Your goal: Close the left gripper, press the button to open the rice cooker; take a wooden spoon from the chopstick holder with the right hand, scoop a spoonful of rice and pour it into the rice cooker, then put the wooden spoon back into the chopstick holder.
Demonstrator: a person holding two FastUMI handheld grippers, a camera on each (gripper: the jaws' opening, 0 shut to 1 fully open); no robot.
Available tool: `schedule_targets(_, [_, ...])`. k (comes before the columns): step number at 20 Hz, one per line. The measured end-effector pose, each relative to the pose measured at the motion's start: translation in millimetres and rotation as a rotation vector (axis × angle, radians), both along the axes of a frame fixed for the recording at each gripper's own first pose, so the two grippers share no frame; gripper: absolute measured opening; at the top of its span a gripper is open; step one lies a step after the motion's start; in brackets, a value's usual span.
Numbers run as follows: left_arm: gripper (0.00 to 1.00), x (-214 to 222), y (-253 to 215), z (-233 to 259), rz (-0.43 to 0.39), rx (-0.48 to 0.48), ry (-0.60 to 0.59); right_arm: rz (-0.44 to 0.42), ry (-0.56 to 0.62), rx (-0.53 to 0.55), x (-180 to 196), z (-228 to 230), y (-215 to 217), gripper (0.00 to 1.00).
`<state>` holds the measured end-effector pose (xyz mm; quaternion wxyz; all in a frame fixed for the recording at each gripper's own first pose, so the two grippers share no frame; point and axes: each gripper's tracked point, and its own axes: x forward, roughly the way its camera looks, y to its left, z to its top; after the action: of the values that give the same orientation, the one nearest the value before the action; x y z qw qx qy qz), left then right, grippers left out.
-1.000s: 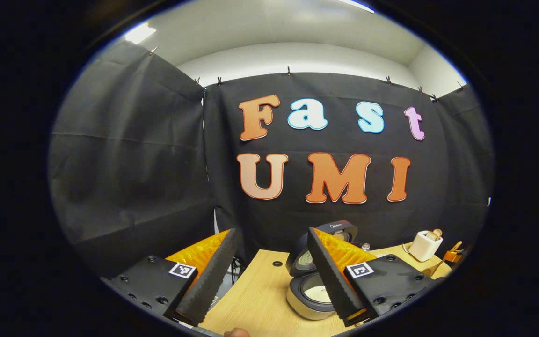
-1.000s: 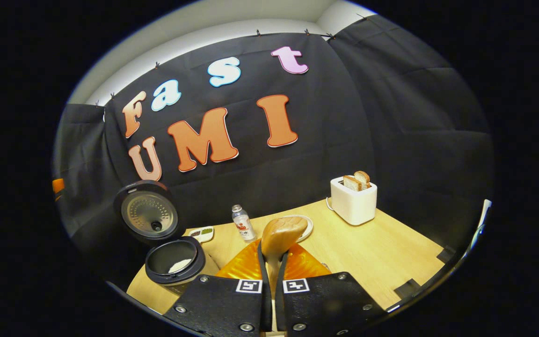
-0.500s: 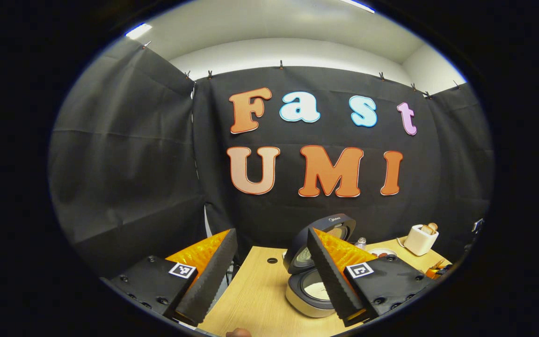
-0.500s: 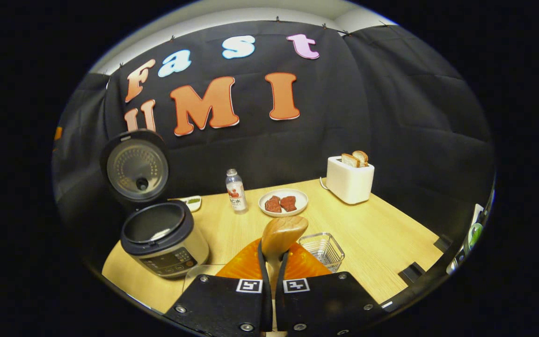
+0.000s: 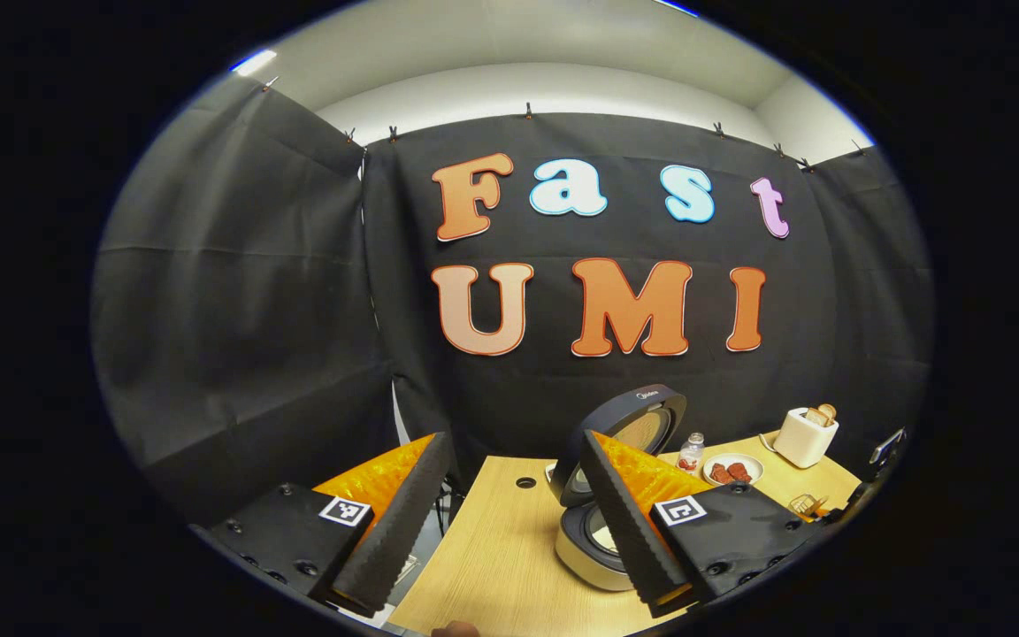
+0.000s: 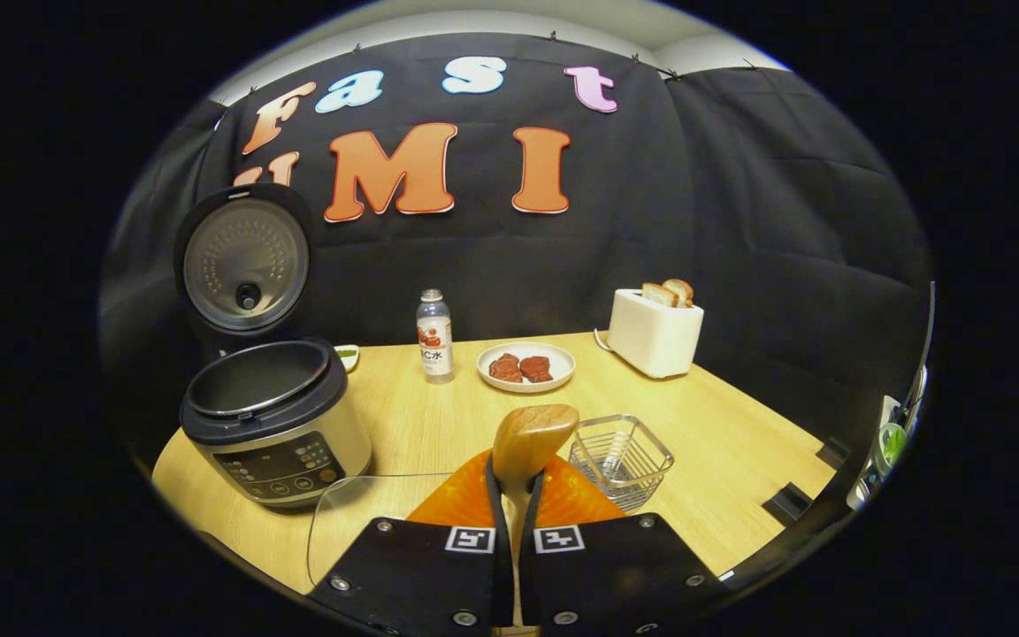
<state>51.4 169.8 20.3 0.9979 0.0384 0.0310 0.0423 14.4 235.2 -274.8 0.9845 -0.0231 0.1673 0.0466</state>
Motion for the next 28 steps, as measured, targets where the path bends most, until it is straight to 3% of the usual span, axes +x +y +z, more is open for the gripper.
schedule_targets(7, [1.0, 3, 7, -10, 0.001, -0.003, 0.017, 0.064, 0.084, 0.277, -15, -5, 49, 0.02])
schedule_targets(18, [0.99, 10, 3, -15, -0.012, -0.022, 0.027, -0.15, 0.291, 0.878, -13, -27, 22, 0.02])
schedule_targets(22, [0.99, 11, 0, -14, -0.015, -0.03, 0.023, -0.207, 0.314, 0.979, -15, -29, 7, 0.02])
schedule_targets(28, [0.99, 11, -3, -11, -0.01, -0.039, 0.014, -0.238, 0.3, 1.032, -15, -17, -17, 0.02])
